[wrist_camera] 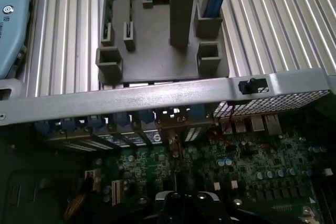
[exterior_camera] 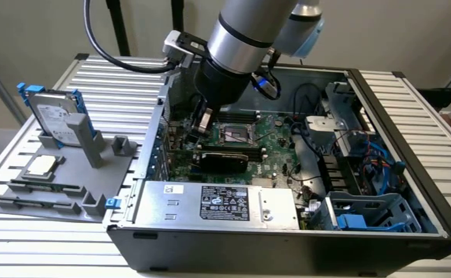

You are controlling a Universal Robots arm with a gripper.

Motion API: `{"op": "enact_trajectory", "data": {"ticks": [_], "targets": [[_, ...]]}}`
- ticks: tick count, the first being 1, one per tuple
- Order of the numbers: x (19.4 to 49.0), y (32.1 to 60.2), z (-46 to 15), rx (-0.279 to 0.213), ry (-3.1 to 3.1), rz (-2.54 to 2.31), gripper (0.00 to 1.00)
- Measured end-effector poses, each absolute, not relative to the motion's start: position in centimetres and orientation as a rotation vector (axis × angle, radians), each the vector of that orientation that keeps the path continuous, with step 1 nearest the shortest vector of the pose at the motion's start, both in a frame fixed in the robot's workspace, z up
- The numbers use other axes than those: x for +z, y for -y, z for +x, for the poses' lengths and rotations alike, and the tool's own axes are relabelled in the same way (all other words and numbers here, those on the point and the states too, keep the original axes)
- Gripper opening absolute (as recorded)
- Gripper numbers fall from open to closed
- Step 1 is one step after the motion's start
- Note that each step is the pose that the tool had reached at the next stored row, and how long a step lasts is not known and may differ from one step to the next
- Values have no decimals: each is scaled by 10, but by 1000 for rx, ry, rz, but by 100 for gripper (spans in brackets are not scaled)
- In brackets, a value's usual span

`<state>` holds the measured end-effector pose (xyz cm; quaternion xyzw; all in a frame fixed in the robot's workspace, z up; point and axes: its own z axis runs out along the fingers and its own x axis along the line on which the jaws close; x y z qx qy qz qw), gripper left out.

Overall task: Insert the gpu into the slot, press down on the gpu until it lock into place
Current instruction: 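Press down on the gpu until it lock into place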

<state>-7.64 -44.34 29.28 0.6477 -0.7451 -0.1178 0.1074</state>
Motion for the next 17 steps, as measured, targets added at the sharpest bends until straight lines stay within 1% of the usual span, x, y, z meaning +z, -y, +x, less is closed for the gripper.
{"op": "enact_trajectory", "data": {"ticks": [11,13,17], "targets": [[293,443,-66,-210,2278,1998,11],[293,443,-64,-194,2286,2009,11],[297,443,-63,-188,2289,2014,11]]}}
